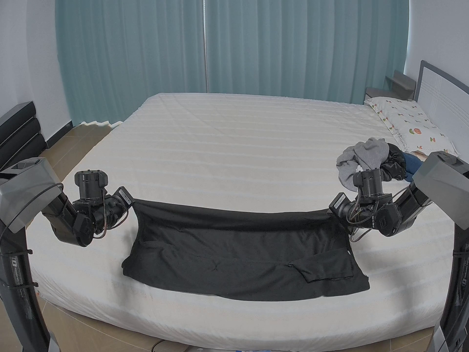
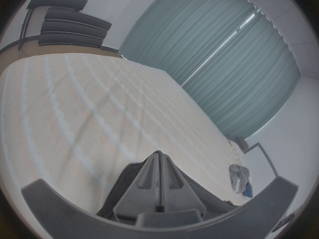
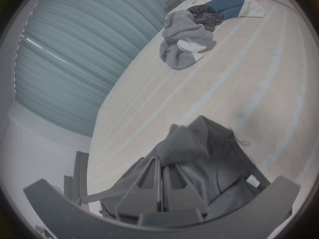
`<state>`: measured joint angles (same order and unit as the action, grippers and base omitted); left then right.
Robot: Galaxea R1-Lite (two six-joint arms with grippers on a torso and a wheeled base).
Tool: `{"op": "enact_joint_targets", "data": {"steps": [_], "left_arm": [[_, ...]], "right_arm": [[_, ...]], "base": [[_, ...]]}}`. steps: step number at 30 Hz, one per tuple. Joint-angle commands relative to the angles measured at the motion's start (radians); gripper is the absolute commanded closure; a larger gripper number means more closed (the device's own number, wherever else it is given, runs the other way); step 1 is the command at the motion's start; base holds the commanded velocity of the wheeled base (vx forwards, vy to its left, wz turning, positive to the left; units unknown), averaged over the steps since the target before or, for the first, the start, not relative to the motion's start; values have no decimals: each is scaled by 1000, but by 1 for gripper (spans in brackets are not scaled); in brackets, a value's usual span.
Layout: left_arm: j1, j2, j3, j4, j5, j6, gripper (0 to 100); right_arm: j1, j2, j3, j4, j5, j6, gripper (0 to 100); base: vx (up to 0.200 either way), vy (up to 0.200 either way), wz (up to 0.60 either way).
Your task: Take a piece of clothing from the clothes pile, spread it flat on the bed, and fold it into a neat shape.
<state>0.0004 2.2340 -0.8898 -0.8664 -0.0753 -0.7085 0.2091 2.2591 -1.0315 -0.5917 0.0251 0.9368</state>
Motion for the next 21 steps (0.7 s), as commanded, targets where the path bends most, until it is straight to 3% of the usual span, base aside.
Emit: {"op": "enact_joint_targets", "data": {"steps": [1,5,16,21], "left_arm": [[3,-4,69,1,-1,44,100],[-5,3,124,1,-1,98,100],[-20,13,158,12,-1,101,100],[-25,6,153,84,-1,101,100]], "right_arm": [[7,-26,56,0,7,-29,100],[9,-12,77,0,7,-59,100],[26,42,105,0,6,-98,100],[27,46,105,0,6,-107,100]], "base": [[0,0,0],[0,0,0],[0,0,0],[0,0,0]]}}
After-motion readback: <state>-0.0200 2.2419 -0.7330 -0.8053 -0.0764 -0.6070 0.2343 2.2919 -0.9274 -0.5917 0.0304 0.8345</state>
